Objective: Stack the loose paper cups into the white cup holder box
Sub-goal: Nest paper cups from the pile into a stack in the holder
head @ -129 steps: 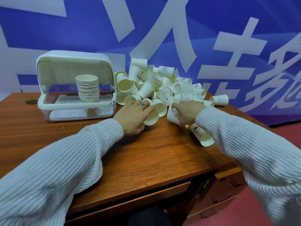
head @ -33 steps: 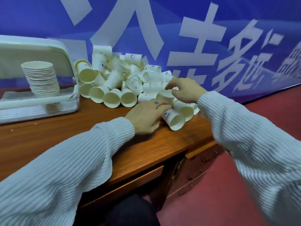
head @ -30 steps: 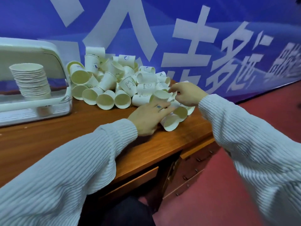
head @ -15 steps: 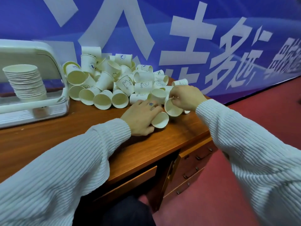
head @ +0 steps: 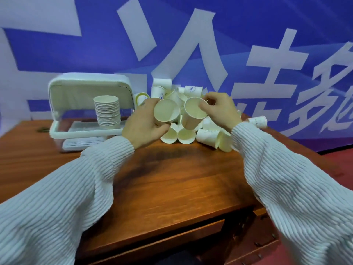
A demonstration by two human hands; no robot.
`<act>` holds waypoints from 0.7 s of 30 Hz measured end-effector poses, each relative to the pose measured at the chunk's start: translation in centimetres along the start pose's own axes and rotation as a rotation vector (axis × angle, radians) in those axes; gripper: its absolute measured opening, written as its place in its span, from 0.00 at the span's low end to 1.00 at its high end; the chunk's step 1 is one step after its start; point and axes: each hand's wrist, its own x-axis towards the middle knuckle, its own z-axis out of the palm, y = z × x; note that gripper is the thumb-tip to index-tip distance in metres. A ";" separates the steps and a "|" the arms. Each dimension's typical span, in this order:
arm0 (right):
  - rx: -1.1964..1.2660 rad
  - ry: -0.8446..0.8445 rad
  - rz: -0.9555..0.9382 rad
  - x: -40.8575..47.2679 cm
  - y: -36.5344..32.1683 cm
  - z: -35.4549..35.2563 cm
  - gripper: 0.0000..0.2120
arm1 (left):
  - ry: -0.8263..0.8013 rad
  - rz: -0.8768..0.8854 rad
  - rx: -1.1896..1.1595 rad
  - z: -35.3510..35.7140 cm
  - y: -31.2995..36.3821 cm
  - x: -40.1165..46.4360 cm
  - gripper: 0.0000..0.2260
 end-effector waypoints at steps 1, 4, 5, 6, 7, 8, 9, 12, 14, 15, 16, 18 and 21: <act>0.042 0.014 -0.011 0.5 -1.0 1.0 0.06 | 0.056 -0.023 -0.014 -1.2 -0.8 -0.3 0.32; 0.146 0.042 -0.018 2.3 -4.2 4.2 0.07 | 0.221 -0.112 -0.066 -4.7 -3.2 -1.0 0.33; 0.171 0.044 -0.025 3.0 -5.2 5.4 0.07 | 0.277 -0.150 -0.067 -5.9 -4.0 -1.2 0.33; 0.190 0.042 -0.037 3.6 -6.4 6.4 0.07 | 0.337 -0.187 -0.067 -7.0 -4.5 -1.3 0.33; 0.199 0.039 -0.052 4.2 -7.6 7.5 0.07 | 0.393 -0.221 -0.075 -8.1 -5.2 -1.4 0.33; 0.212 0.037 -0.069 4.8 -8.7 8.7 0.07 | 0.438 -0.255 -0.091 -9.0 -5.9 -1.4 0.32; 0.234 0.033 -0.088 5.3 -9.7 9.8 0.07 | 0.471 -0.290 -0.109 -9.9 -6.5 -1.5 0.32; 0.273 0.006 -0.133 6.6 -12.5 13.4 0.18 | 0.526 -0.375 -0.117 -12.0 -8.3 -1.6 0.32; 0.246 -0.010 -0.143 7.1 -14.1 15.3 0.22 | 0.541 -0.393 -0.108 -12.8 -9.2 -1.7 0.31; 0.227 -0.024 -0.142 7.3 -14.7 16.1 0.22 | 0.546 -0.388 -0.105 -13.0 -9.6 -1.8 0.30; 0.195 -0.045 -0.141 7.6 -15.1 16.9 0.23 | 0.547 -0.381 -0.101 -13.0 -9.8 -1.8 0.29; 0.092 -0.106 -0.126 8.1 -15.6 18.2 0.23 | 0.538 -0.372 -0.094 -13.1 -10.4 -1.9 0.28; -0.064 -0.209 -0.095 8.6 -15.8 19.5 0.24 | 0.521 -0.373 -0.083 -12.9 -11.0 -1.8 0.29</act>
